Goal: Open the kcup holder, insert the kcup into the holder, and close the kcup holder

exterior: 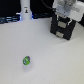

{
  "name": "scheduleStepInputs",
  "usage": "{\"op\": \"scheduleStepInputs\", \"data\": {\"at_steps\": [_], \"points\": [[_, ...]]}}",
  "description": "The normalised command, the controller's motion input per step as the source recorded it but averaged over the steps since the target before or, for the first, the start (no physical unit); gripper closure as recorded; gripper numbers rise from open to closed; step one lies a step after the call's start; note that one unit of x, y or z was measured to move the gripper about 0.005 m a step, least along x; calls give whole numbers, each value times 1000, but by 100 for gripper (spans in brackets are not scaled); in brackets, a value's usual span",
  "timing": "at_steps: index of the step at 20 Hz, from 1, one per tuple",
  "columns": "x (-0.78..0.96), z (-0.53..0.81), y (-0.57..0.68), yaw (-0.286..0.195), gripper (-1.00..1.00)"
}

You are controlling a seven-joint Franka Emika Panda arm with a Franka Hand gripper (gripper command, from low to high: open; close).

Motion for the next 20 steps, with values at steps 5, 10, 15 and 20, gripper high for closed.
{"op": "scheduleStepInputs", "data": {"at_steps": [5,10,15,20], "points": [[857,221,-274,-39,100],[907,230,-296,-46,100],[946,146,-327,-62,100],[950,102,-341,-70,100]]}}
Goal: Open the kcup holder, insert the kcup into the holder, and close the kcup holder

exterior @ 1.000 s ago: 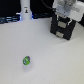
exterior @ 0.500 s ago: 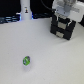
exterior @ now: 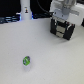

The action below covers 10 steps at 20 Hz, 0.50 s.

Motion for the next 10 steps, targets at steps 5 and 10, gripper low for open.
{"op": "scheduleStepInputs", "data": {"at_steps": [5,10], "points": [[940,122,-351,-83,100],[918,142,-305,-55,100]]}}
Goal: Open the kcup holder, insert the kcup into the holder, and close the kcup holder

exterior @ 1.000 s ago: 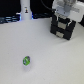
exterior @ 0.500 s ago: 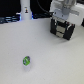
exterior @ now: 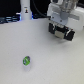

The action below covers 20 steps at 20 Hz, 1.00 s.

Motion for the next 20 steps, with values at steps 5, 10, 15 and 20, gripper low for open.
{"op": "scheduleStepInputs", "data": {"at_steps": [5,10,15,20], "points": [[902,137,-361,-82,100],[848,93,-471,-77,100],[786,96,-483,-70,100],[126,144,-220,-72,-100]]}}
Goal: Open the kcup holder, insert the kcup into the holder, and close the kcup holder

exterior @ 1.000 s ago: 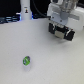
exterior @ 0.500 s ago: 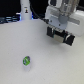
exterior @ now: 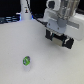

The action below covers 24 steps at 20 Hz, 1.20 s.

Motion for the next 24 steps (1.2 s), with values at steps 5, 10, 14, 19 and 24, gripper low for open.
{"op": "scheduleStepInputs", "data": {"at_steps": [5,10,14,19,24], "points": [[125,207,-320,-100,-100],[265,279,-624,-142,-100],[260,180,-721,-189,-100],[146,62,-701,-208,-100],[157,28,-707,-199,-100]]}}
